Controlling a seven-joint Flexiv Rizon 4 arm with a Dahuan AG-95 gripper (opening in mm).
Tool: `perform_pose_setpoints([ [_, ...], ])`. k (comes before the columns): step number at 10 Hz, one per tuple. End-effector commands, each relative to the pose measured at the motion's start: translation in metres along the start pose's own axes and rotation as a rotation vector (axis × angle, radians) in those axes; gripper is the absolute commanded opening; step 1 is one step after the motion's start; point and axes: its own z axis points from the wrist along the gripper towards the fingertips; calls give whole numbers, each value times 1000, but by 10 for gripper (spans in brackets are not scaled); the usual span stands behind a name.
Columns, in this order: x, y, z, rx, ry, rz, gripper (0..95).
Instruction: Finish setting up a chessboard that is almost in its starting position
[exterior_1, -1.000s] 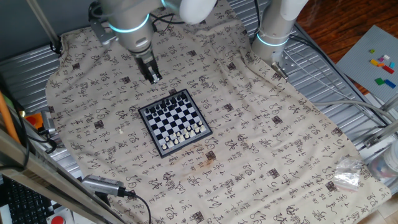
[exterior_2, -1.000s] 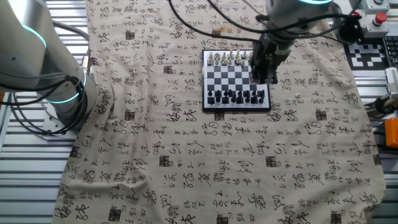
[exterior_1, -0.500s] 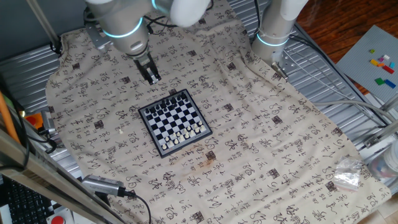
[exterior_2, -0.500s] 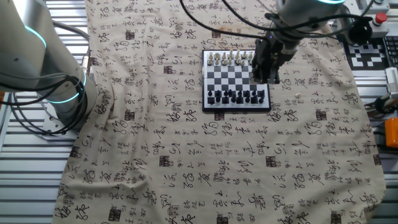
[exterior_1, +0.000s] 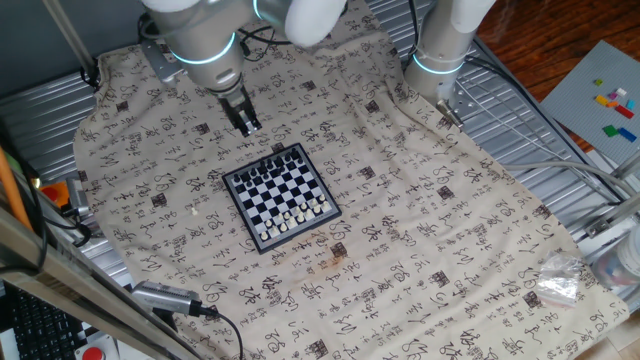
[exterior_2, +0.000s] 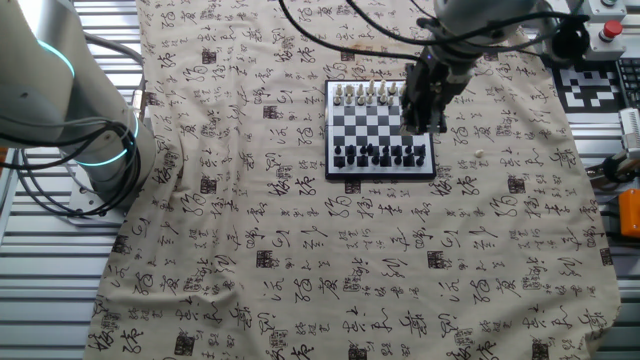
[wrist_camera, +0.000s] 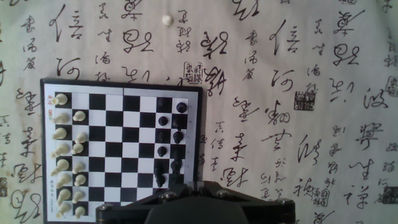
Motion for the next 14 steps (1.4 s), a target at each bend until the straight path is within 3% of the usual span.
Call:
perform_pose_setpoints([
  [1, -5, -1, -2, -2, 2, 10, 0],
  [2, -16, 0, -3, -3, 3, 17, 0],
  [4, -69, 19, 13, -2, -1, -1, 0],
  [5, -91, 31, 22, 1, -10, -12, 190],
  [6, -107, 36, 29, 2, -32, -37, 190],
  [7, -134, 37, 37, -3, -46, -70, 190],
  [8, -144, 35, 40, -10, -49, -82, 190],
  [9, -171, 29, 47, -21, -51, -114, 190],
  [10, -193, 24, 55, -57, -60, -129, 190],
  [13, -225, 17, 80, -128, -80, -138, 190],
  [14, -226, 16, 83, -142, -79, -138, 190],
])
